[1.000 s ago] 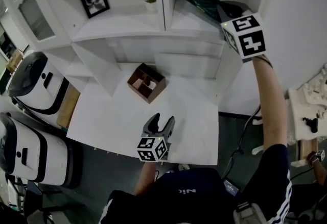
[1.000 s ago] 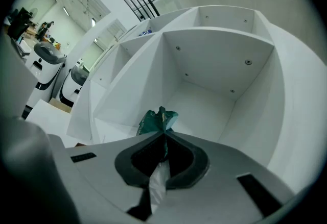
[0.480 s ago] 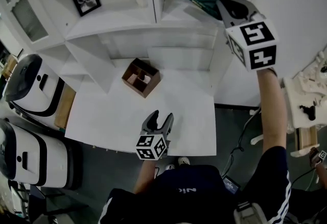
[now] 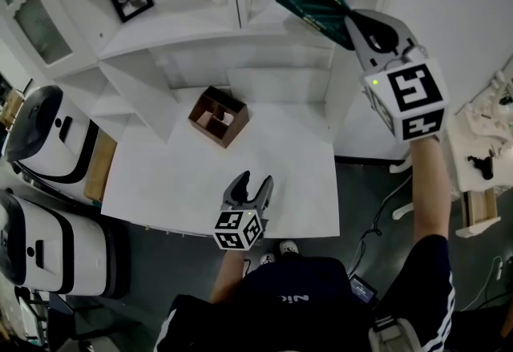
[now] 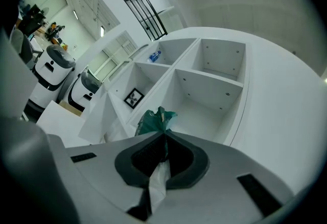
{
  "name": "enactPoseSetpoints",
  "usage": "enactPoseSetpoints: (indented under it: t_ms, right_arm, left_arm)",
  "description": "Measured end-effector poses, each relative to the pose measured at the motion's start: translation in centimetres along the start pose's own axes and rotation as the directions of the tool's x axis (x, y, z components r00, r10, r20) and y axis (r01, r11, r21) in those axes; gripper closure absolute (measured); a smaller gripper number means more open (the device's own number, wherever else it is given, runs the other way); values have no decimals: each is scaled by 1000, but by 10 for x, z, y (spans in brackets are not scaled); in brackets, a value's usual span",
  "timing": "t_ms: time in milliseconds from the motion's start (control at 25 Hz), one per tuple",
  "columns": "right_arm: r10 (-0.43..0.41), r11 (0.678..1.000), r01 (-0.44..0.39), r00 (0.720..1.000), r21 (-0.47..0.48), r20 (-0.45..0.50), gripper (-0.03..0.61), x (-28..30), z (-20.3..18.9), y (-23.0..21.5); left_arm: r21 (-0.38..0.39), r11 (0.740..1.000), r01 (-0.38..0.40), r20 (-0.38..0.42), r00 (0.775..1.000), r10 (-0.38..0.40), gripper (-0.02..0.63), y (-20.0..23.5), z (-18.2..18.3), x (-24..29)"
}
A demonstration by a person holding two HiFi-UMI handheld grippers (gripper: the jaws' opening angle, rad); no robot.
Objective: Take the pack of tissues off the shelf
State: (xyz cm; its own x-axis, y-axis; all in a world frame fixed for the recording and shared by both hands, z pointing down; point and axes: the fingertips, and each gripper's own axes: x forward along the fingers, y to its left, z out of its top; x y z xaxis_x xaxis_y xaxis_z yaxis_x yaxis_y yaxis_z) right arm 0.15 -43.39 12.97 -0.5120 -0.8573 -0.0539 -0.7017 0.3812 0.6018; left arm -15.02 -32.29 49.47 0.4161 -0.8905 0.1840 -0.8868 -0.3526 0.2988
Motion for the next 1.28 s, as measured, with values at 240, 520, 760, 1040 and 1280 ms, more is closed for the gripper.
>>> enactPoseSetpoints:
  t_ms: [240,520,760,1040,1280]
  right_arm:
    - [28,999,-28,1000,-26,-5,569,-17,-4,15]
    - [53,998,-53,999,-36,-9,569,-36,-11,32]
    - [89,996,-89,996,-27,6,569,-48,-25,53]
    - [127,991,-125,991,38,-48,569,-56,-59,76]
    - [141,983,-128,986,131,-92,569,-61,-91,91]
  left_arm:
    - [0,1000,-9,-10,1000,9,357,4,-5,-5]
    - [-23,999,24,-16,1000,-25,359,-3,-6,-3]
    - [-5,998,61,-10,998,-61,360,-19,-4,2]
    - [10,997,75,-25,997,-74,360,-27,-9,5]
    - [34,997,75,-18,997,-75,360,-31,-6,8]
